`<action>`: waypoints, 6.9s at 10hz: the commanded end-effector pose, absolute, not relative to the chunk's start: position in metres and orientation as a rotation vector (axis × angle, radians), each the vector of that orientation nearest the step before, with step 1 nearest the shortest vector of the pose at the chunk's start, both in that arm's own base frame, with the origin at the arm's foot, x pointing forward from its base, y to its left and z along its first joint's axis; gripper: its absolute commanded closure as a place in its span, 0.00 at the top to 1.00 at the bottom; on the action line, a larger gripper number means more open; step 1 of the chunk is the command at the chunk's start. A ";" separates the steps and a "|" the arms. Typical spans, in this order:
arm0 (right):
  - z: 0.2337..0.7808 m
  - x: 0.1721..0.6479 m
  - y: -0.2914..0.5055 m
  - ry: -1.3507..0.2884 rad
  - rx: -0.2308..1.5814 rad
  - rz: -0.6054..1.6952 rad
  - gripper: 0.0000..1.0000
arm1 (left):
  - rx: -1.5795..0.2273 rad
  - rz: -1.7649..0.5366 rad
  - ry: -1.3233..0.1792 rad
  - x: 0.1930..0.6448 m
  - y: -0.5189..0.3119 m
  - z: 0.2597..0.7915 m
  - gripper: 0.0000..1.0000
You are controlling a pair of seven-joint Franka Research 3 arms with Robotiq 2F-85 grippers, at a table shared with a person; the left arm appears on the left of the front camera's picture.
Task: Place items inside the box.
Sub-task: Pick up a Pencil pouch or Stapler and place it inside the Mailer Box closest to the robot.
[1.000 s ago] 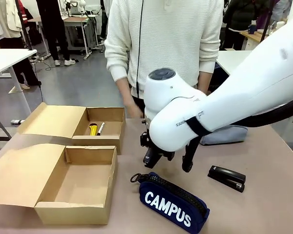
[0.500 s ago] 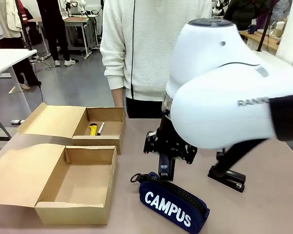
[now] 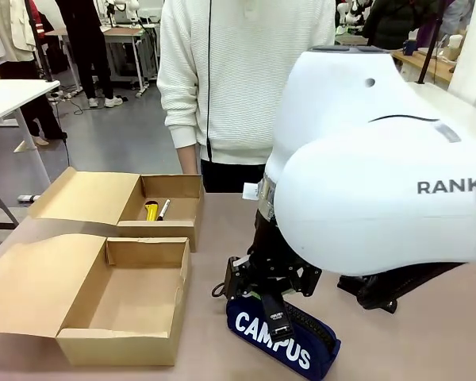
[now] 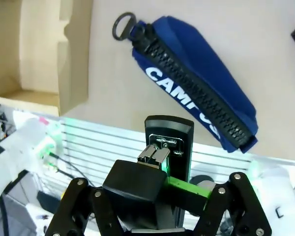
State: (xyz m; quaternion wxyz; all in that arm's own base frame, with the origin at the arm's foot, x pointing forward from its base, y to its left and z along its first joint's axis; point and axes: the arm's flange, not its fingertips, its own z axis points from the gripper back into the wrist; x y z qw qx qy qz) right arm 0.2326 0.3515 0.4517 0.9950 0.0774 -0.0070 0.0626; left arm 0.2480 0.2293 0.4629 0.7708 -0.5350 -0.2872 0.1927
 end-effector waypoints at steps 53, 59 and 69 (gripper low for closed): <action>0.471 0.261 0.323 -0.008 0.496 0.157 1.00 | -1.174 0.400 -0.648 0.248 0.229 0.463 1.00; 0.469 0.260 0.298 -0.015 0.558 0.086 1.00 | -1.174 0.400 -0.648 0.248 0.229 0.463 1.00; 0.416 0.285 -0.096 0.091 1.391 -0.215 1.00 | -1.174 0.400 -0.648 0.248 0.229 0.463 1.00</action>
